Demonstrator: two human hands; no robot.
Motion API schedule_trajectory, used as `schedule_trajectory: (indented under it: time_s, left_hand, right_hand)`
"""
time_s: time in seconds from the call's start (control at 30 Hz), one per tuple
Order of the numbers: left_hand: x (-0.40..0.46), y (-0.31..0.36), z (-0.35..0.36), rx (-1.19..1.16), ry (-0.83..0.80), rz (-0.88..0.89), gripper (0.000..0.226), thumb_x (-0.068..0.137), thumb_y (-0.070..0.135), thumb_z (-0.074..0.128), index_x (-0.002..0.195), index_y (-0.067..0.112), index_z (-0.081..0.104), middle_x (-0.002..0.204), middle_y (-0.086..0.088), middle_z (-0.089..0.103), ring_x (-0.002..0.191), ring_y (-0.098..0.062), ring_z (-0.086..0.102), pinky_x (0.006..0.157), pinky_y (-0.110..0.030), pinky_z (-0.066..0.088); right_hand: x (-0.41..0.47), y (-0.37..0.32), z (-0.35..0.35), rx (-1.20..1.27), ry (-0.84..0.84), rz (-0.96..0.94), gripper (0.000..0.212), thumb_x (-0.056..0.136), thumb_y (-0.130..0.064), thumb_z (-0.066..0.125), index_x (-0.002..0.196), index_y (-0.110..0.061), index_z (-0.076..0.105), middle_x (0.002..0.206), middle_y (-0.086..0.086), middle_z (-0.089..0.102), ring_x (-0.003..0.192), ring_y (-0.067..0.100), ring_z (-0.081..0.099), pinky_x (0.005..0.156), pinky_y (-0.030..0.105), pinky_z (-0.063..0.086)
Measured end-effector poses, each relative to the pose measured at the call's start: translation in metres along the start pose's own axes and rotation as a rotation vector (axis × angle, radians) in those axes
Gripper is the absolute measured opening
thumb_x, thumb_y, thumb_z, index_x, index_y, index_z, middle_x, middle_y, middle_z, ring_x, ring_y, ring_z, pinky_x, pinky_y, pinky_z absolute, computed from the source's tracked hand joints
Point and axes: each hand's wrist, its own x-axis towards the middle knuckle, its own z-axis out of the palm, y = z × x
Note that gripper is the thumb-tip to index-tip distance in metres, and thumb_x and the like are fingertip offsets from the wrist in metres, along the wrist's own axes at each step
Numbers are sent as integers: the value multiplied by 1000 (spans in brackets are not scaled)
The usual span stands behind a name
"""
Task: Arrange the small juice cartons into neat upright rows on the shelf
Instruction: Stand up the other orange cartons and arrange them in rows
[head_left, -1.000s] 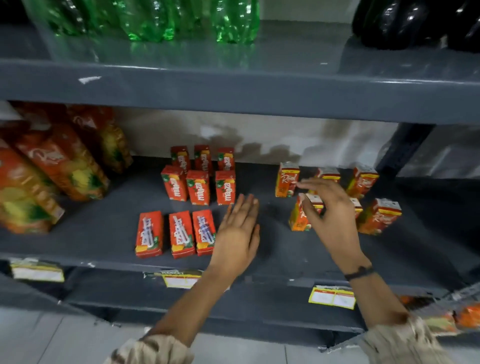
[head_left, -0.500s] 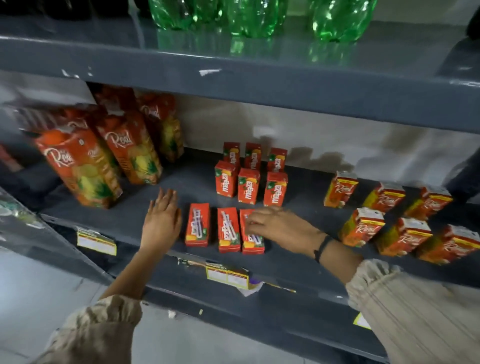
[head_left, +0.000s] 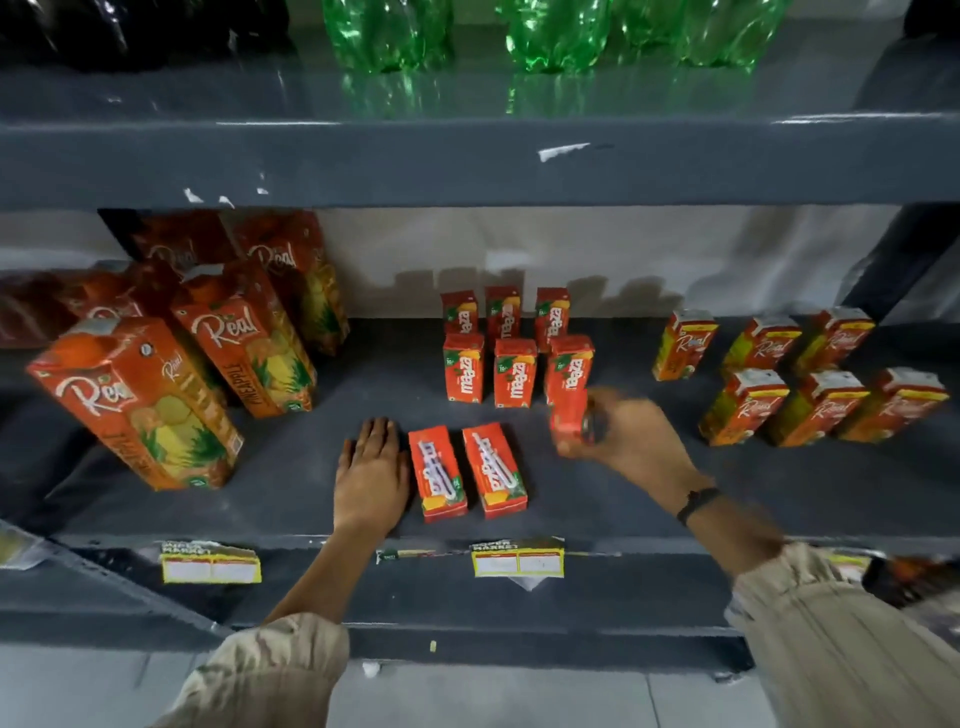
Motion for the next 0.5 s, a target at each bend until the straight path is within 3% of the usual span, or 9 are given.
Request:
schedule_trajectory:
  time_s: [0.07, 0.17, 0.27, 0.33, 0.4, 0.5]
  left_hand:
    - [0, -2, 3, 12, 0, 10, 49, 96, 25, 32, 141, 8, 26, 152, -12, 28, 143, -24, 16, 117, -43, 13]
    - [2, -3, 4, 7, 1, 11, 49, 95, 25, 33, 140, 6, 29, 151, -14, 30, 142, -25, 18, 117, -45, 15]
    - [1, -3, 5, 12, -11, 10, 49, 95, 26, 33, 140, 6, 29, 151, -14, 30, 142, -26, 19, 117, -45, 15]
    - [1, -3, 4, 19, -12, 13, 50, 95, 26, 33, 140, 6, 29, 151, -14, 30, 142, -26, 19, 117, -45, 16]
    - [1, -3, 4, 21, -16, 17, 50, 95, 27, 32, 140, 6, 28, 151, -14, 30, 142, -26, 19, 117, -45, 15]
    - [1, -3, 2, 10, -18, 26, 50, 95, 27, 32, 140, 6, 29, 151, -15, 30, 142, -27, 20, 117, -45, 15]
  right_hand:
    - [-6, 0, 4, 137, 92, 235, 38, 64, -26, 80, 92, -8, 63, 89, 10, 72, 82, 26, 68, 64, 28, 45]
    - [-16, -4, 7, 279, 92, 368, 41, 64, -27, 83, 93, -6, 61, 91, 10, 72, 88, 24, 68, 68, 25, 44]
    - [-18, -18, -8, 183, 51, 440, 81, 60, -60, 75, 120, -10, 53, 106, 10, 69, 101, 29, 65, 75, 33, 49]
    - [-15, -31, -21, -12, 103, 496, 103, 58, -82, 51, 131, -11, 41, 105, 14, 68, 100, 34, 64, 72, 38, 51]
    - [-4, -47, -29, -168, 100, 531, 101, 61, -87, 33, 123, -8, 45, 102, 16, 67, 97, 37, 64, 68, 36, 48]
    - [19, -66, -28, -301, -106, 538, 70, 78, -74, 43, 104, -10, 58, 101, 11, 65, 98, 34, 63, 67, 32, 41]
